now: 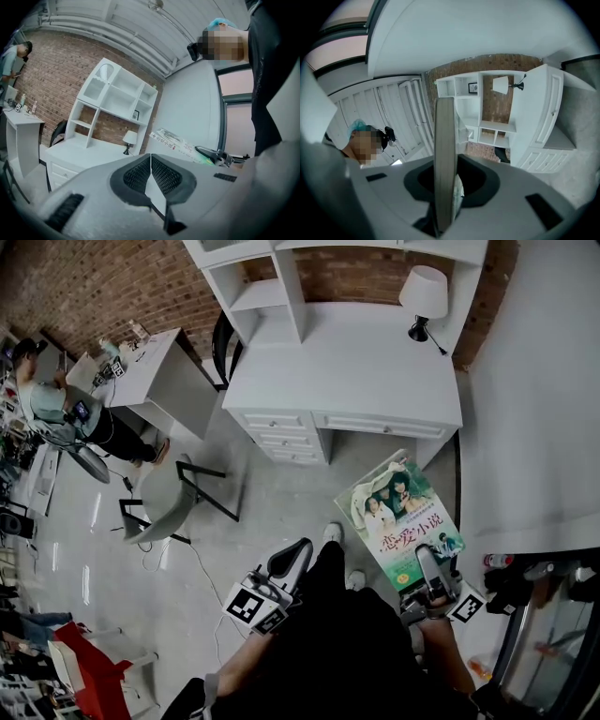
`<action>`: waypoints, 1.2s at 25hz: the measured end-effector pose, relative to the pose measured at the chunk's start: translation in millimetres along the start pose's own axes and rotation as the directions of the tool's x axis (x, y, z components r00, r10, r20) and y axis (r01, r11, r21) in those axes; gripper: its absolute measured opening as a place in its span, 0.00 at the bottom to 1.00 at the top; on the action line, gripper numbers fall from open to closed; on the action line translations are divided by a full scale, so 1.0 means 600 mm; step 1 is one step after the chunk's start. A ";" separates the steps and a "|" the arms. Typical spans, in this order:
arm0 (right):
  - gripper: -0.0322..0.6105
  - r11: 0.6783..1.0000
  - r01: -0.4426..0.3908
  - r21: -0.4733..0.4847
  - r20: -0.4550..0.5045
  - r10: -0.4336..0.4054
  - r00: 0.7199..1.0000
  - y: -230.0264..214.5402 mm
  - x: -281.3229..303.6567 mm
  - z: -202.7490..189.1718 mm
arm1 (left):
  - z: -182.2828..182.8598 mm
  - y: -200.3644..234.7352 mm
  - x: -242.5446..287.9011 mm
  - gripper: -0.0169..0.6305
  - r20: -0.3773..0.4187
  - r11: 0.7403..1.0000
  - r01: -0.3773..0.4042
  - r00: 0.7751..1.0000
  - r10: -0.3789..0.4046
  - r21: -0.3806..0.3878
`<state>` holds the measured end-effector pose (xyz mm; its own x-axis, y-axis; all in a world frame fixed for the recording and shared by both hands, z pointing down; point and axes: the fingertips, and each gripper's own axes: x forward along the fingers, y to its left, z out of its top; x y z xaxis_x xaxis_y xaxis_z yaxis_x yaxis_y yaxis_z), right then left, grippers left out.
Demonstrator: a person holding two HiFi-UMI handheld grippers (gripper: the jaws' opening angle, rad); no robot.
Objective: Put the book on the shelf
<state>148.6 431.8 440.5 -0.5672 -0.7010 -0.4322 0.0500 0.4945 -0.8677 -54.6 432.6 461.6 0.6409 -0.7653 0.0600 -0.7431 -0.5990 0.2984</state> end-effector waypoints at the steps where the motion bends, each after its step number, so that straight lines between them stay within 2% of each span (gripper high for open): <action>1: 0.17 1.000 0.002 -0.002 -0.004 -0.002 1.000 -0.004 0.006 0.000 | -0.002 0.008 0.002 0.05 0.000 1.000 -0.003 1.000 0.003 -0.002; 6: 0.17 1.000 0.024 -0.010 -0.015 -0.024 1.000 -0.026 0.030 0.006 | -0.018 0.054 0.023 0.05 -0.012 1.000 -0.011 1.000 0.011 0.024; 10: 0.17 1.000 0.024 -0.008 -0.010 -0.024 1.000 -0.049 0.081 0.025 | 0.007 0.090 0.071 0.05 -0.005 0.999 0.018 1.000 -0.018 0.029; 19: 0.17 0.999 0.047 0.028 -0.001 -0.046 0.999 -0.117 0.177 0.071 | 0.041 0.177 0.155 0.05 0.002 1.000 0.016 1.000 -0.016 -0.016; 24: 0.17 0.998 0.053 0.047 0.005 -0.053 0.999 -0.170 0.258 0.087 | 0.047 0.263 0.193 0.05 -0.023 1.000 0.002 1.000 -0.002 -0.003; 30: 0.17 0.996 0.060 0.059 0.047 -0.063 0.997 -0.176 0.282 0.095 | 0.047 0.284 0.203 0.05 -0.030 0.999 0.021 0.999 -0.022 -0.032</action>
<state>94.2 231.7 445.1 -0.5304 -0.7538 -0.3880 0.0648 0.4203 -0.9051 -108.4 231.0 493.1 0.6629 -0.7442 0.0819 -0.7226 -0.6072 0.3304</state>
